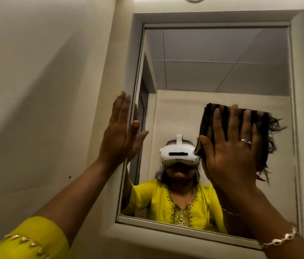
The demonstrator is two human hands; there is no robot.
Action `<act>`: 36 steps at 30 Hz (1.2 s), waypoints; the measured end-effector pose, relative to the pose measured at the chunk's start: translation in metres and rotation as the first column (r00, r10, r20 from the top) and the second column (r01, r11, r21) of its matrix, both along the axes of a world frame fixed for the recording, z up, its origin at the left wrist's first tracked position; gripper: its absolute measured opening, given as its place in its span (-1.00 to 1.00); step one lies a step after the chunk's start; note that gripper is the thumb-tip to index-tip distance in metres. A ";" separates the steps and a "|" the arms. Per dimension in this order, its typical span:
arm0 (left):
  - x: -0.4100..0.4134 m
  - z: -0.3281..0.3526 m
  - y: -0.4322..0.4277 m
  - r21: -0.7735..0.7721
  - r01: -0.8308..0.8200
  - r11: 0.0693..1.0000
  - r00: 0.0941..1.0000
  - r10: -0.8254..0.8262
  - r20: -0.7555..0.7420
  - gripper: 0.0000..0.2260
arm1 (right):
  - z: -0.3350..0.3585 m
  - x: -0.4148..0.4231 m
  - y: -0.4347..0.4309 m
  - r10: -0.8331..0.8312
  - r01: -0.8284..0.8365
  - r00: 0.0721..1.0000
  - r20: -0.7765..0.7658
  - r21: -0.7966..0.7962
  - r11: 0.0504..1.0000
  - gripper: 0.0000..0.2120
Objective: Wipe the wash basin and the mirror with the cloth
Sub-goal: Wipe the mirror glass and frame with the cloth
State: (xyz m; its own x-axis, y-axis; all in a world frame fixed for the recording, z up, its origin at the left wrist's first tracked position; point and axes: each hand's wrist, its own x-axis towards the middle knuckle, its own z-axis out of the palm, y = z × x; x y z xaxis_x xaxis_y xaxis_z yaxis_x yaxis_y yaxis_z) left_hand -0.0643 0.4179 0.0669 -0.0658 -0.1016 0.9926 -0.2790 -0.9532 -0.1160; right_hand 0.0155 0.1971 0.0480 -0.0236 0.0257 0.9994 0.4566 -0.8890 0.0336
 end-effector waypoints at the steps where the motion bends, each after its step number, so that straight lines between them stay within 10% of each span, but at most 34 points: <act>1: 0.000 -0.001 0.000 -0.001 0.007 1.000 1.000 -0.007 -0.004 -0.21 | -0.001 -0.004 0.009 0.010 -0.010 1.000 0.001 -0.014 1.000 -0.40; 23: 0.002 -0.020 0.013 -0.247 0.280 0.928 0.955 -0.296 -0.031 -0.21 | 0.013 -0.044 0.134 0.133 -0.115 0.989 0.059 -0.245 0.963 -0.43; 36: 0.000 -0.020 0.011 -0.247 0.124 0.961 0.990 -0.137 -0.039 -0.14 | 0.007 -0.026 0.090 0.188 -0.152 0.978 0.087 -0.313 0.938 -0.43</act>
